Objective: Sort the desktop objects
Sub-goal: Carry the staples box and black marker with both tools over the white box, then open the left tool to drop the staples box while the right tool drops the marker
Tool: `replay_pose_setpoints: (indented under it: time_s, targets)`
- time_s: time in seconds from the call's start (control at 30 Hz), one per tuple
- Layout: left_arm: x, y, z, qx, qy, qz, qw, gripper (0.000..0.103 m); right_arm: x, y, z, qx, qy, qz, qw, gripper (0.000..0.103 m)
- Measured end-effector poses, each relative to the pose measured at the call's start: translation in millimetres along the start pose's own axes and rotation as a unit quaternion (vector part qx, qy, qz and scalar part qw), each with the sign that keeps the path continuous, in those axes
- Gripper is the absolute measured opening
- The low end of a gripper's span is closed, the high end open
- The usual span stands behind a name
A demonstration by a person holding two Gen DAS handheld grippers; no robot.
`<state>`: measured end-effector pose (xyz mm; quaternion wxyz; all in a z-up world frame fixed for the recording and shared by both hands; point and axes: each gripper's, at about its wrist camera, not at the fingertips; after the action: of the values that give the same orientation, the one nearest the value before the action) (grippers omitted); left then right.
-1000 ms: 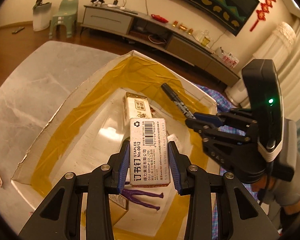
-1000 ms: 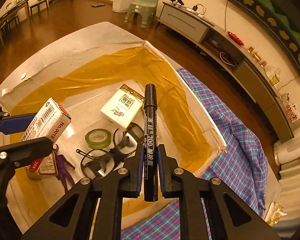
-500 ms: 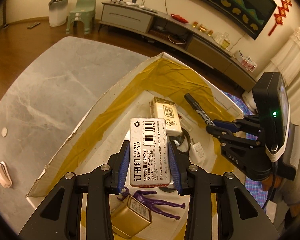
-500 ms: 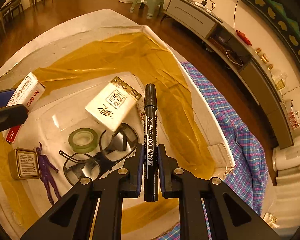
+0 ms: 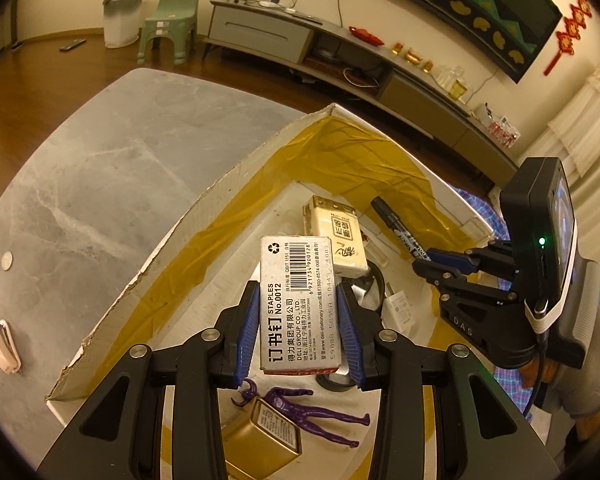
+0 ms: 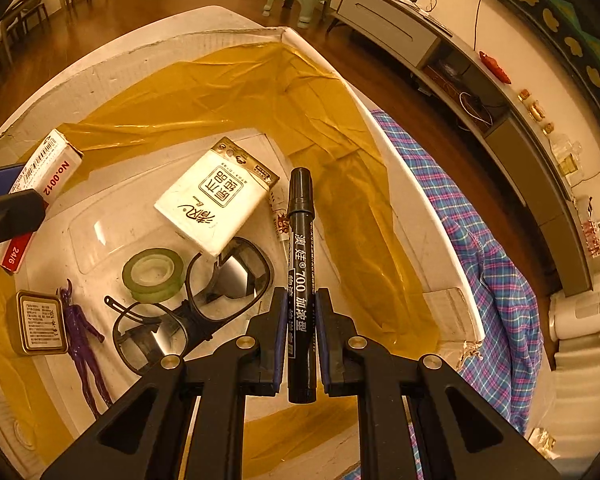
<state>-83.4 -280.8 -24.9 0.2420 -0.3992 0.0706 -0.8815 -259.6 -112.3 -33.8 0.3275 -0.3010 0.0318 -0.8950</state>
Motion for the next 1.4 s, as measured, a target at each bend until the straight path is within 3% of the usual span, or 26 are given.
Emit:
replay_pose_setpoints:
  time_s: [0.4, 0.67, 1.0, 1.2, 1.23, 1.4]
  targets:
    - [-3, 2, -2, -0.014, 0.026, -0.005, 0.9996, 0.045, 0, 3, 6, -0.017, 0.008, -0.02, 1.0, 0.016]
    - [-3, 7, 11, -0.018, 0.016, -0.008, 0.9997, 0.045, -7, 15, 27, -0.013, 0.012, -0.019, 1.0, 0.017]
    - [-9, 1, 45, -0.018, -0.012, -0.049, 0.9986, 0.045, -22, 41, 63, -0.005, 0.002, -0.005, 1.0, 0.029]
    - [-13, -2, 74, -0.026, -0.044, -0.054, 0.9972, 0.047, -32, 66, 96, 0.009, -0.013, 0.011, 1.0, 0.029]
    - [-14, -4, 81, -0.028, -0.053, -0.06, 0.9964, 0.051, -34, 72, 102, 0.011, -0.016, 0.014, 1.0, 0.03]
    - [-23, -16, 106, -0.015, -0.092, -0.096, 0.9911, 0.052, -40, 89, 121, 0.02, -0.023, 0.022, 0.999, 0.03]
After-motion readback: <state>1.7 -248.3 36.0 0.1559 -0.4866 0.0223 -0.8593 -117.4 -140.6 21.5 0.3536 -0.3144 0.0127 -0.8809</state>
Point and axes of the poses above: each gripper's, at about its wrist camera, not at the fingertips, and z roughly against the way its jaws point, y to its left, x to its top, and after that the axes turned 13 degrees about -y, right-handed
